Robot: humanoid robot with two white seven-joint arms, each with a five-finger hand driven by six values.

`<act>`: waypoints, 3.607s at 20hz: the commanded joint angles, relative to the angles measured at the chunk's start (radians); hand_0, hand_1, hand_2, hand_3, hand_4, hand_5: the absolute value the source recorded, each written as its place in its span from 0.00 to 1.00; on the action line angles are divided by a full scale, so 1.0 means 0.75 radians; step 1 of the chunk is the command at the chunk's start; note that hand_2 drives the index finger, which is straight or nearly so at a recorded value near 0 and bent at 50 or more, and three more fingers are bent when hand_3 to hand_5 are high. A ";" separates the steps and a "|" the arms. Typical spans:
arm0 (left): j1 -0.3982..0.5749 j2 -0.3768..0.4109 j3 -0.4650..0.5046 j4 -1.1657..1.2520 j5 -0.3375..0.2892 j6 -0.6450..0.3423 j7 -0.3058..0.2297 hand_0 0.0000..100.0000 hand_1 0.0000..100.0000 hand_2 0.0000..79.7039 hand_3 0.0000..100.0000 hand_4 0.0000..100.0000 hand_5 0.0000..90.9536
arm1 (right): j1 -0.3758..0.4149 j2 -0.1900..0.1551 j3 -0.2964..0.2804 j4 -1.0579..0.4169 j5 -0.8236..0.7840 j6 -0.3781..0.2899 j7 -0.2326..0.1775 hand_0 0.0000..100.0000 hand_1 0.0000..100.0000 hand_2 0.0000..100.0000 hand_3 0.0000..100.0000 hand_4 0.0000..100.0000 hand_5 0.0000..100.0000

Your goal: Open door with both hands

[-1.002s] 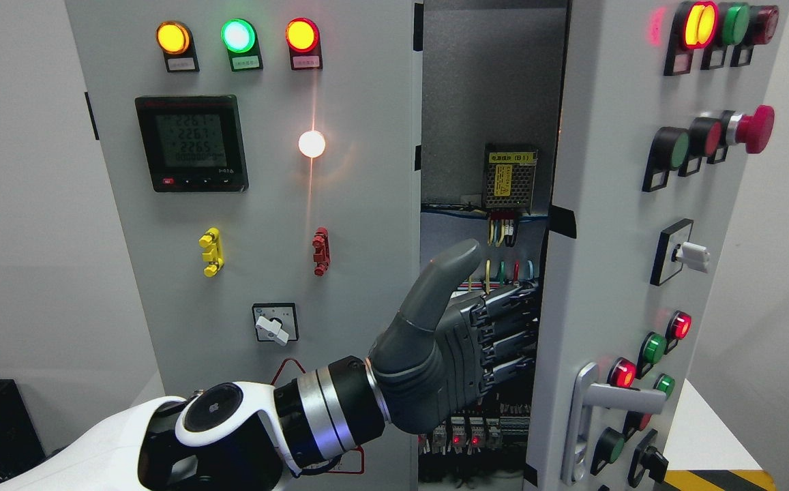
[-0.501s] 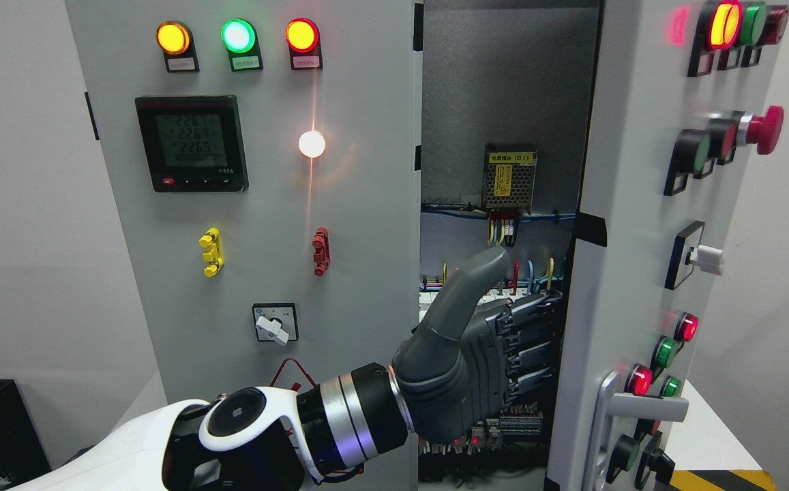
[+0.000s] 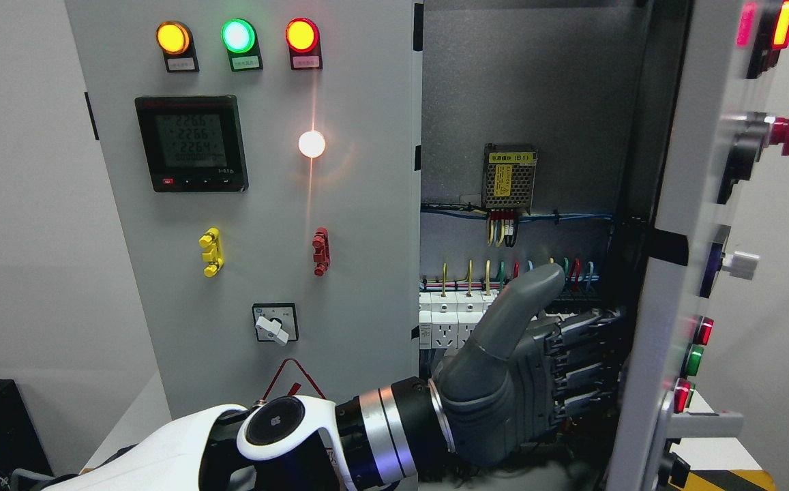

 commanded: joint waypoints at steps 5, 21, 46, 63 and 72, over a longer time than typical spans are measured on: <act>-0.005 -0.222 -0.015 0.095 -0.008 0.025 0.001 0.00 0.00 0.00 0.00 0.00 0.00 | 0.000 0.000 0.000 0.000 0.000 0.000 0.000 0.19 0.00 0.00 0.00 0.00 0.00; -0.052 -0.406 -0.033 0.215 -0.016 0.029 0.007 0.00 0.00 0.00 0.00 0.00 0.00 | 0.000 0.000 0.000 0.000 0.000 0.000 0.000 0.19 0.00 0.00 0.00 0.00 0.00; -0.152 -0.754 -0.103 0.553 -0.023 0.031 0.009 0.00 0.00 0.00 0.00 0.00 0.00 | 0.000 0.000 0.000 0.002 0.000 0.000 0.000 0.19 0.00 0.00 0.00 0.00 0.00; -0.176 -0.832 -0.101 0.661 -0.059 0.033 0.007 0.00 0.00 0.00 0.00 0.00 0.00 | 0.000 0.000 0.000 0.000 0.000 0.000 0.000 0.19 0.00 0.00 0.00 0.00 0.00; -0.162 -0.740 -0.058 0.568 -0.051 0.033 0.009 0.00 0.00 0.00 0.00 0.00 0.00 | 0.000 0.000 0.000 0.000 0.000 0.000 0.000 0.19 0.00 0.00 0.00 0.00 0.00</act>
